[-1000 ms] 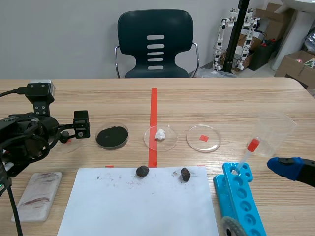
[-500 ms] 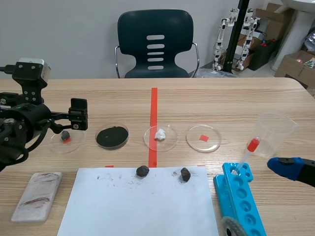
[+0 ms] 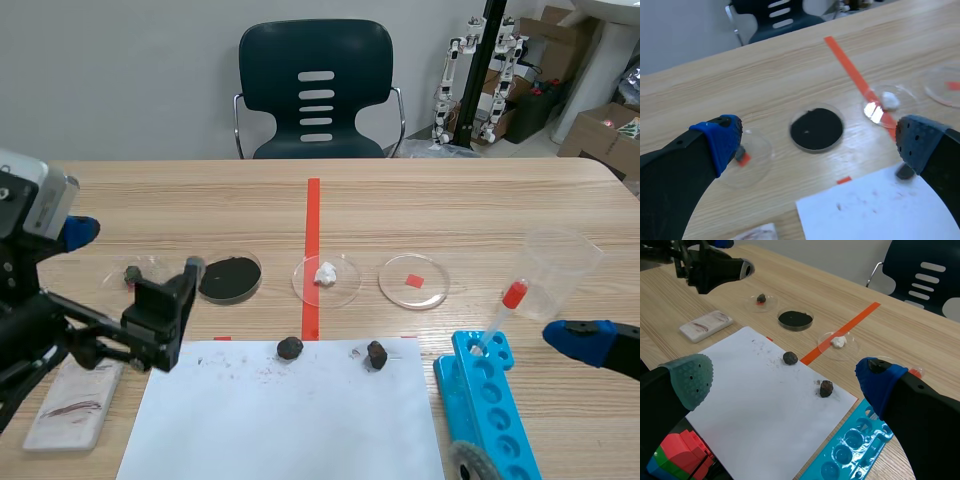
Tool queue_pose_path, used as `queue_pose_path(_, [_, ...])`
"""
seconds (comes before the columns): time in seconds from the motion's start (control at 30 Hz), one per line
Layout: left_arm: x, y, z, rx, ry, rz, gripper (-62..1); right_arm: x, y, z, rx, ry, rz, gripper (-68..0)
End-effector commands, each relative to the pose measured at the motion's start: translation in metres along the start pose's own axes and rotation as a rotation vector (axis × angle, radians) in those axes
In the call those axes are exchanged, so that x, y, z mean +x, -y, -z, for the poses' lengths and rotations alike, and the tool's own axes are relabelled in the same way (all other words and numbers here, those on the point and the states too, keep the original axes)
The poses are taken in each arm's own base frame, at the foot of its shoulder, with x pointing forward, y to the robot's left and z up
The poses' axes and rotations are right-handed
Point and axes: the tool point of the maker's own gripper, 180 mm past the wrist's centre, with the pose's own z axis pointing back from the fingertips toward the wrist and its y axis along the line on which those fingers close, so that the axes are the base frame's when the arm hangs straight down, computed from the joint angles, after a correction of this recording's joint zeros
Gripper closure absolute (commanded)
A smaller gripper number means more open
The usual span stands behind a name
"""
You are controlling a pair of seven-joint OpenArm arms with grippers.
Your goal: Return to the home posture
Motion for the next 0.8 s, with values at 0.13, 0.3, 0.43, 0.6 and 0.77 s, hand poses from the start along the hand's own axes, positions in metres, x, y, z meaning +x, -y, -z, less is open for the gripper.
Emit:
queue_pose_path(0.13, [0.007,0.027,-0.029,-0.106,0.055,-0.012,-62.3,0.011,0.001,0.004,0.001,0.043,-0.005,-59.1])
queue_pose_path(0.3, [0.01,0.039,-0.055,-0.16,0.075,-0.012,-62.3,0.011,0.001,0.004,0.001,0.043,-0.005,-59.1])
queue_pose_path(0.43, [0.016,0.041,-0.07,-0.155,0.09,0.01,-62.3,0.011,0.001,0.004,0.0,0.043,-0.005,-59.1])
queue_pose_path(0.6, [0.021,0.042,-0.083,-0.158,0.108,0.015,-62.3,0.011,0.001,0.004,0.001,0.043,-0.005,-59.1])
queue_pose_path(0.77, [0.019,0.047,-0.087,-0.179,0.104,0.027,-62.3,0.011,0.001,0.004,0.0,0.043,-0.005,-59.1])
